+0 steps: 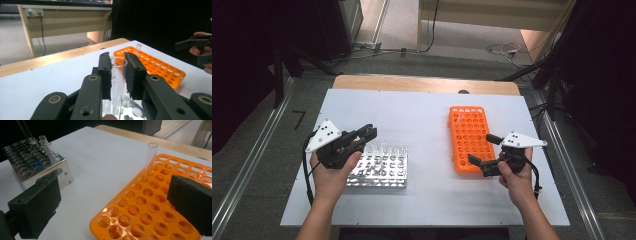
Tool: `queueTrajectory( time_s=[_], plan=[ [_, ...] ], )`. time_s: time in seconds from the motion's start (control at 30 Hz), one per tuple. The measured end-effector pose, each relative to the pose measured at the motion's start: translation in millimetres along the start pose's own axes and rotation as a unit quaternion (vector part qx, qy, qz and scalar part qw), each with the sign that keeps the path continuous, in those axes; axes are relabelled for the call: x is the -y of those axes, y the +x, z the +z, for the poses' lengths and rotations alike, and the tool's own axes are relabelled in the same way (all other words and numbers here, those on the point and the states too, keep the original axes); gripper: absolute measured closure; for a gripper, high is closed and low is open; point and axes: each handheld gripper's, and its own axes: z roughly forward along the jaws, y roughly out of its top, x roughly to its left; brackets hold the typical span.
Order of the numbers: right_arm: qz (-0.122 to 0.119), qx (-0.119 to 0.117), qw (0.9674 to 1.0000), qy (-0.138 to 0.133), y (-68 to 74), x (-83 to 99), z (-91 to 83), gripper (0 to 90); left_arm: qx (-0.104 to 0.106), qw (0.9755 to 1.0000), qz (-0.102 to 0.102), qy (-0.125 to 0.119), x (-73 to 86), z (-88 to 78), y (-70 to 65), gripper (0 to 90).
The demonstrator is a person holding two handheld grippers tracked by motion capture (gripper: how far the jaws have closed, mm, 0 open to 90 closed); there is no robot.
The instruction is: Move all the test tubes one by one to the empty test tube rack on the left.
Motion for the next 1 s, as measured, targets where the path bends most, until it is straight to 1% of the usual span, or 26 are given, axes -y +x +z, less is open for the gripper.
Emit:
queueTrajectory(
  time_s=[0.1,0.13,0.2,0.37,0.53,0.77,0.9,1.0],
  plan=[
    [0.002,0.009,1.0,0.001,-3.3,1.0,-1.8,0.0,-0.01,0.9999,-0.001,0.003,2.5,4.0,4.3,75.8],
    [0.006,0.009,0.9999,0.001,-3.8,1.3,-2.3,0.0,-0.014,0.9999,-0.005,0.004,3.5,5.3,5.2,75.7],
    [0.004,0.009,0.9999,0.0,-5.3,1.8,-2.8,0.0,-0.022,0.9997,-0.005,0.009,6.0,7.7,7.5,75.7],
    [0.005,0.012,0.9999,0.002,-5.1,2.0,-3.1,0.0,-0.032,0.9992,-0.011,0.018,12.5,13.4,12.0,75.8],
    [0.005,0.011,0.9999,0.002,-4.6,2.1,-2.5,0.0,-0.03,0.9991,-0.02,0.021,16.1,18.8,12.7,75.7],
    [0.006,0.012,0.9999,0.001,-4.7,2.2,-2.9,0.0,-0.032,0.9988,-0.019,0.032,19.7,23.6,11.5,75.8],
    [0.006,0.012,0.9999,0.002,-4.5,2.1,-3.3,0.0,-0.033,0.9982,-0.025,0.045,21.2,25.5,10.8,75.7],
    [0.006,0.011,0.9999,0.0,-4.9,2.0,-3.4,0.0,-0.036,0.9975,-0.024,0.057,21.2,25.9,8.2,75.7]
  ],
)
